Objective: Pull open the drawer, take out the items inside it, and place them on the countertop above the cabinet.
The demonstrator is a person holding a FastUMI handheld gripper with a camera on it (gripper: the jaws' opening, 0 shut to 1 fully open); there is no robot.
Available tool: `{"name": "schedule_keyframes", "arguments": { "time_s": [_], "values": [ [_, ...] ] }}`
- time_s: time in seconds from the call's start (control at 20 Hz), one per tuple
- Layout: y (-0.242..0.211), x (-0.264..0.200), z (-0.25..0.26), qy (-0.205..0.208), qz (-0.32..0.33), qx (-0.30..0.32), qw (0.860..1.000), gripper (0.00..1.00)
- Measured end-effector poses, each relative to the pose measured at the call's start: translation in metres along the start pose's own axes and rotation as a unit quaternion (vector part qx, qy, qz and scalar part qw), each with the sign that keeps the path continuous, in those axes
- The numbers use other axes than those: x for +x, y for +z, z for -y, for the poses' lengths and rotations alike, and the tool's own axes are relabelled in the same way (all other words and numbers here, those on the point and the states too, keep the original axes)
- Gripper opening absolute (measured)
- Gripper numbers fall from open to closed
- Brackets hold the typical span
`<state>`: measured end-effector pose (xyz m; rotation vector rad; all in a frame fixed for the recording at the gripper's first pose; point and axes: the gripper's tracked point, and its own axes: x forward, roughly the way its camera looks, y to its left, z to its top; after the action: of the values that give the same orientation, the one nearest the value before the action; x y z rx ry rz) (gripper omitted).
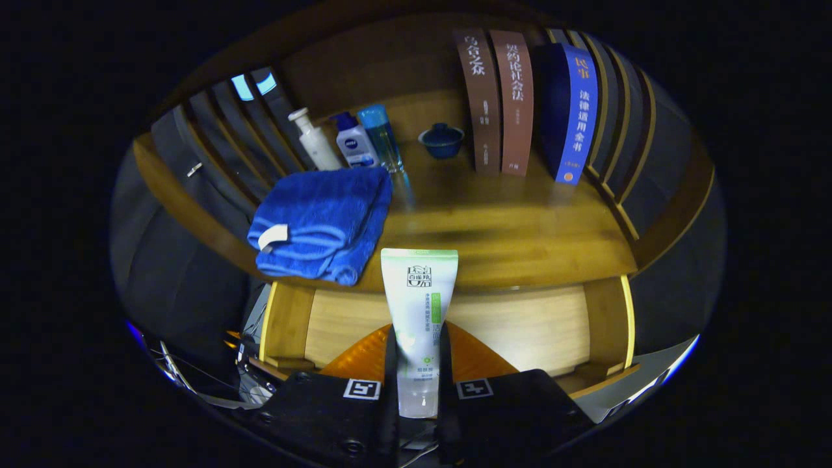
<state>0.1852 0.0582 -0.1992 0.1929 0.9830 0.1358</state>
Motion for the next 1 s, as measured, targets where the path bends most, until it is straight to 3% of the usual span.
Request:
{"name": "schedule_keyframes", "arguments": {
  "time_s": [0.45, 0.8, 0.9, 1.0],
  "values": [
    [0.080, 0.071, 0.037, -0.076, -0.020, -0.010, 0.997, 0.28],
    [0.082, 0.107, 0.043, -0.090, -0.056, 0.006, 0.994, 0.28],
    [0.086, 0.109, 0.044, -0.099, -0.055, -0.001, 0.994, 0.30],
    [0.086, 0.110, 0.039, -0.093, -0.055, -0.007, 0.994, 0.40]
  ]
}}
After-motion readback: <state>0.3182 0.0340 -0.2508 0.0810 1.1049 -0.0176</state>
